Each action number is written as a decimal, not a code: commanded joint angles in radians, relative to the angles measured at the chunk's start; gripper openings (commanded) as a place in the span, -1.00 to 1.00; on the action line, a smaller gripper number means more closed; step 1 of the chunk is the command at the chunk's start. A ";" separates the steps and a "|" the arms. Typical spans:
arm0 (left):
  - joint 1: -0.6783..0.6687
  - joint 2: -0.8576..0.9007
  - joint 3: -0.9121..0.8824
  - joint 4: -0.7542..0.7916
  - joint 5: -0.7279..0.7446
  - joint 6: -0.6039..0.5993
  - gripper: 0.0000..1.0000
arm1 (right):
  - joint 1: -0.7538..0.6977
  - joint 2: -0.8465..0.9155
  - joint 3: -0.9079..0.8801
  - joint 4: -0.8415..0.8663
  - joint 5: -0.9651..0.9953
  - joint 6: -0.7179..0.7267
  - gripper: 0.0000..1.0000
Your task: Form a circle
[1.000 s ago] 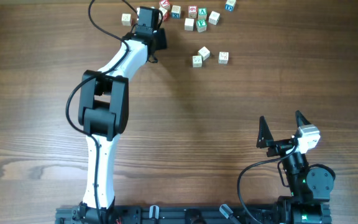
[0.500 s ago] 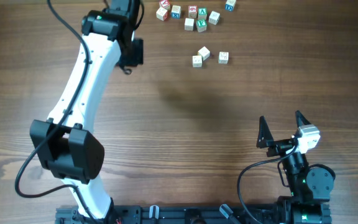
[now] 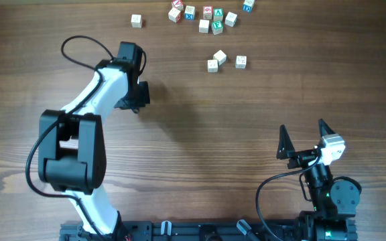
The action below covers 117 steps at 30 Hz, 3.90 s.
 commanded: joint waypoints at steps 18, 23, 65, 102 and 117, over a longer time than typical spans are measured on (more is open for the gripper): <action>0.052 0.027 -0.103 0.038 0.100 -0.344 -0.29 | 0.004 -0.005 -0.001 0.003 0.007 -0.018 1.00; 0.052 0.027 -0.103 0.039 0.097 -0.395 -0.21 | 0.004 -0.005 -0.001 0.002 0.007 -0.018 0.99; 0.051 0.027 -0.103 0.016 -0.137 -0.422 -0.09 | 0.004 -0.005 -0.001 0.002 0.007 -0.018 0.99; -0.170 0.603 1.180 0.237 0.262 -0.079 0.57 | 0.004 -0.005 -0.001 0.002 0.007 -0.018 0.99; -0.241 0.831 1.179 0.278 0.200 0.101 0.69 | 0.004 -0.005 -0.001 0.002 0.007 -0.018 0.99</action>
